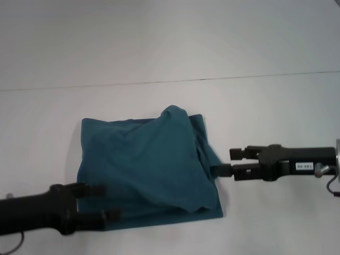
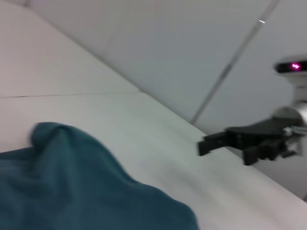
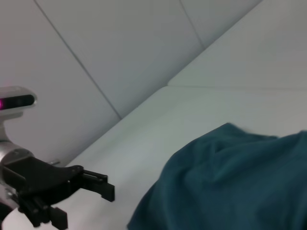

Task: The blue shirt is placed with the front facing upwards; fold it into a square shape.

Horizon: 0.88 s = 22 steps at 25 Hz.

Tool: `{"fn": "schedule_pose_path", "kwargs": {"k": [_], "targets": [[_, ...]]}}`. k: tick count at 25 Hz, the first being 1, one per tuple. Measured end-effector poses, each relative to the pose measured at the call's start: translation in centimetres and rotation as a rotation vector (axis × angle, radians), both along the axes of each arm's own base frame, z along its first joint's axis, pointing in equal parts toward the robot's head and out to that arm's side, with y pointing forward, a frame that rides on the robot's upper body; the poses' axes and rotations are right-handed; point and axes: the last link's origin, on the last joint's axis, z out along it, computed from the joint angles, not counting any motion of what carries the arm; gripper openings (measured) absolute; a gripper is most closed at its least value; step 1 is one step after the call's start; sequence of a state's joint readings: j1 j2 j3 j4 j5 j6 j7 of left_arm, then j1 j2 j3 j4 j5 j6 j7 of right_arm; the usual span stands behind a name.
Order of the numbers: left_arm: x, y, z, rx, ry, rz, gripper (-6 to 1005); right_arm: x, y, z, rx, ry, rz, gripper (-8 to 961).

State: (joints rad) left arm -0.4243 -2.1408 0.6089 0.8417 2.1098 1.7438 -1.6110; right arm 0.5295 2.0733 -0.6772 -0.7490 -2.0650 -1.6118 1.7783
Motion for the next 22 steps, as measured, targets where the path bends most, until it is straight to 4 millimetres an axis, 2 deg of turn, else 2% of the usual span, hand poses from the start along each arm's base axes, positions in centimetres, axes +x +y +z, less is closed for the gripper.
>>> {"fn": "schedule_pose_path", "kwargs": {"k": [4, 8, 13, 18, 22], "targets": [[0.3, -0.9, -1.5, 0.022, 0.0, -0.119, 874, 0.2, -1.1, -1.6, -0.061, 0.032, -0.011, 928], [0.5, -1.2, -2.5, -0.008, -0.015, -0.135, 873, 0.4, -2.1, -3.1, -0.107, 0.052, -0.007, 928], [1.3, -0.8, -2.5, -0.071, -0.009, -0.14, 873, 0.5, -2.6, -4.0, -0.124, 0.064, 0.005, 928], [2.5, 0.2, -2.5, -0.192, 0.1, -0.124, 874, 0.8, -2.8, -4.6, -0.136, 0.041, 0.0, 928], [3.4, 0.8, -2.5, -0.202, 0.124, -0.136, 873, 0.9, -2.9, -4.9, -0.142, 0.028, -0.005, 928]]}}
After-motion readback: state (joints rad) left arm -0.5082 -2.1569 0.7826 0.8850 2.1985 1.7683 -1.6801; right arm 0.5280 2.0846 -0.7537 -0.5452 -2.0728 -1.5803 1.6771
